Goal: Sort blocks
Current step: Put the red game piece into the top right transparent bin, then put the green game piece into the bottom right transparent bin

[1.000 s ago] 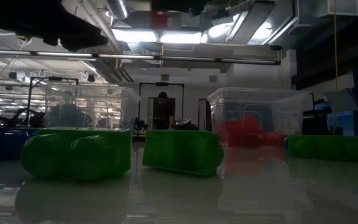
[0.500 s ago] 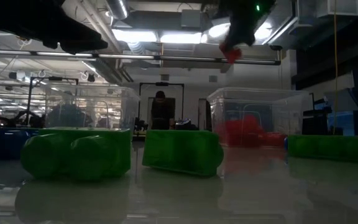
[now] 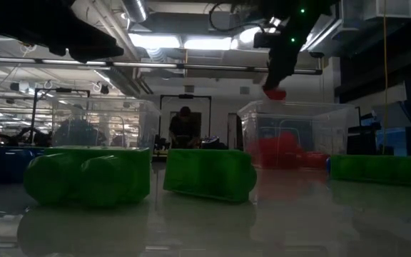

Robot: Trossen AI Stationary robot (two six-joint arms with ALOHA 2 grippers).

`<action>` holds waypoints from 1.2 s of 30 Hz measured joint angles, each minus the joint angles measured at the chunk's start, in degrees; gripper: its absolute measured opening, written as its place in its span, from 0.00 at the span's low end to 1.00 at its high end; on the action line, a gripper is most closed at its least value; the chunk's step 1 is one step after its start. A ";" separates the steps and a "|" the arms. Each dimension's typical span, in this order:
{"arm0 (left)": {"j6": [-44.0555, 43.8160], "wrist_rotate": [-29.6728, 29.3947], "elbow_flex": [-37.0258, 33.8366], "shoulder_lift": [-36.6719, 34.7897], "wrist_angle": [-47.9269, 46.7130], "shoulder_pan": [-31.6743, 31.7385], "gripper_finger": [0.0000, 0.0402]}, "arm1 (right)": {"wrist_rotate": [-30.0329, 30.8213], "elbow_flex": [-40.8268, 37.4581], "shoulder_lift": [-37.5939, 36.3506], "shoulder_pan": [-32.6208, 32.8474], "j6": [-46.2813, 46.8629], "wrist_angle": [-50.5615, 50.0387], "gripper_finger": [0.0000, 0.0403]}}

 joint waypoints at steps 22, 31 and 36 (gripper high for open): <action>-0.33 0.00 0.00 0.00 -1.16 0.02 0.60 | -12.66 4.85 -1.53 17.83 2.71 -7.53 0.79; -1.13 0.00 0.00 0.01 0.06 0.01 0.60 | -17.72 3.81 -0.01 30.21 19.49 -16.43 0.79; -2.26 0.00 -0.02 0.02 0.83 0.01 0.60 | -22.53 -0.75 0.09 35.59 31.69 -16.77 0.79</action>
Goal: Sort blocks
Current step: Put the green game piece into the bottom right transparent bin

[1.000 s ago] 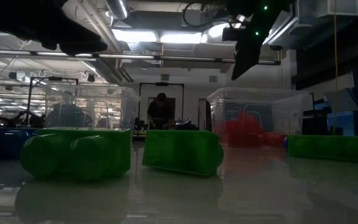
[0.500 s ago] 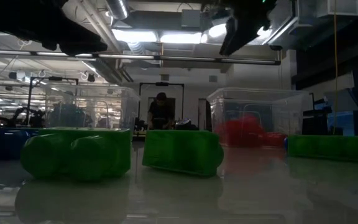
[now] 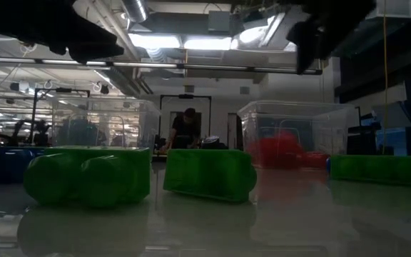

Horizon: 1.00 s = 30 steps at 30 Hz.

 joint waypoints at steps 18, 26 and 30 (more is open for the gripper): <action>-0.30 0.00 0.00 -0.02 0.43 -0.01 0.60 | -12.30 -12.32 5.88 1.01 20.36 6.39 0.79; -0.21 0.00 0.00 -0.01 0.37 0.01 0.60 | -12.69 -12.34 12.96 -0.06 20.65 1.75 0.79; -0.18 0.00 0.00 0.00 0.14 0.01 0.60 | -10.46 -12.34 16.07 -0.05 20.64 2.42 0.79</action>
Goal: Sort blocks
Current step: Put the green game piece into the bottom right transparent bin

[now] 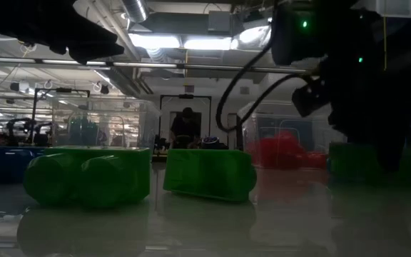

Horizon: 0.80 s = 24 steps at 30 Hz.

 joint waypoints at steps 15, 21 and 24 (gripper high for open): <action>0.09 0.00 0.00 0.00 -0.41 0.09 0.60 | 3.49 0.16 4.89 0.13 -6.36 3.36 0.69; 0.59 0.00 0.00 0.00 -0.47 0.09 0.60 | 5.10 0.16 4.97 0.20 -8.24 3.62 0.48; 0.63 -0.02 0.00 0.00 -0.40 0.09 0.60 | 5.60 0.87 4.83 0.20 -9.45 2.54 0.41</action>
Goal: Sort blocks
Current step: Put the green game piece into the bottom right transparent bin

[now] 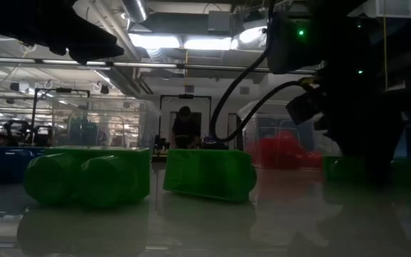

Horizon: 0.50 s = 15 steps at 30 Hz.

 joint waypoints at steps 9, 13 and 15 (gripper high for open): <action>-0.13 0.00 0.00 -0.02 0.34 0.02 0.60 | 7.42 7.19 0.09 -0.10 -4.49 -5.25 0.44; 0.00 0.00 0.00 0.00 0.34 0.00 0.60 | 7.60 9.61 0.09 0.02 -6.51 -6.26 0.43; 0.00 0.00 0.00 0.00 0.33 0.00 0.60 | 8.44 11.33 0.09 -0.02 -7.50 -8.83 0.42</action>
